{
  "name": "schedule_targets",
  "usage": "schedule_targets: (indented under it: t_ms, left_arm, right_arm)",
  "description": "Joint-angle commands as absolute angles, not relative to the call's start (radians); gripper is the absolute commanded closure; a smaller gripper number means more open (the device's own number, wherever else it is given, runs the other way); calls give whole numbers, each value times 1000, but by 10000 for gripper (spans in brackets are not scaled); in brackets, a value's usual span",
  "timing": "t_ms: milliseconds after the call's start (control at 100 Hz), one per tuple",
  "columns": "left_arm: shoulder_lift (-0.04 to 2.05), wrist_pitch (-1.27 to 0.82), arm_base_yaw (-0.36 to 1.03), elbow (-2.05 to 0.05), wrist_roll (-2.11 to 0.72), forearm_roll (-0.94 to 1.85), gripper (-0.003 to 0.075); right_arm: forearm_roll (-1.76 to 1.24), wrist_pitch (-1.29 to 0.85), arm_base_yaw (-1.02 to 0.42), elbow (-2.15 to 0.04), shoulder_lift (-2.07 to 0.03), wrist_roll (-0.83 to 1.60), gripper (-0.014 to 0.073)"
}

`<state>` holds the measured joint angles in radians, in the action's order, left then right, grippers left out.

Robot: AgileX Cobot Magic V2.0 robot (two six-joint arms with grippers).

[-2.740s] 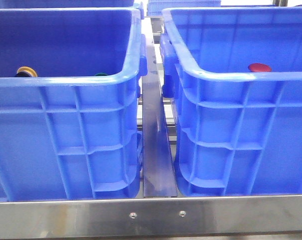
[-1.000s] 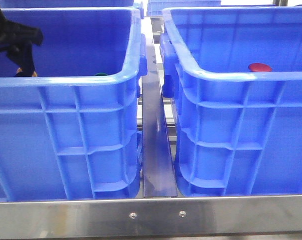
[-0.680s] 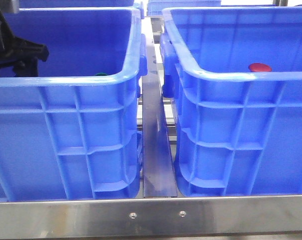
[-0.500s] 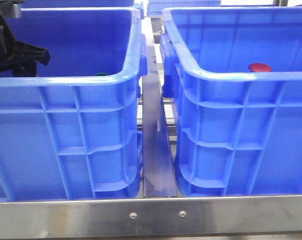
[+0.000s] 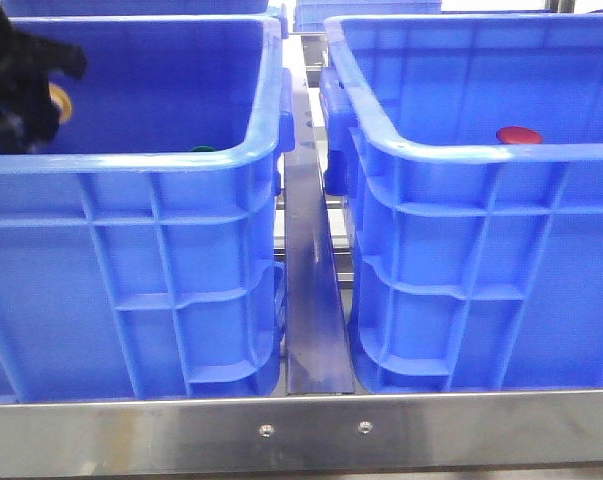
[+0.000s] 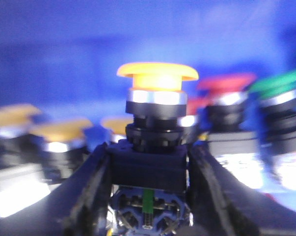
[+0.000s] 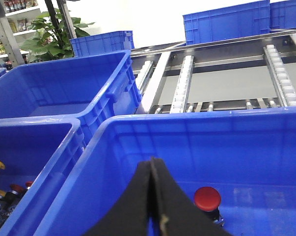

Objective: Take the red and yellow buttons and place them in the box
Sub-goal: 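Lift the yellow button and pass it to the right gripper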

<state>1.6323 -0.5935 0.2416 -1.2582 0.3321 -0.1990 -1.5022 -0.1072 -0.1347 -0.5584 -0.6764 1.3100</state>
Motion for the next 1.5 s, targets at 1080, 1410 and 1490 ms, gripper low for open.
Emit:
schedule_targets:
  t_ms: [1080,1410,1490]
  left_arm:
    - [1235,-615,1008,-1283,247,-271,739]
    - [1235,-609,1008,-1283,247,-271,739]
    - [1235,-605,1008,-1283,247,-271,739]
  right_arm:
    - [-1913,-638,-135,-587,-777,1318,-59]
    - [-1936,-1016,-140,-714,-1055,1250,-59]
    - [-1936,-1016,-160,-751,-1101,1247,-59]
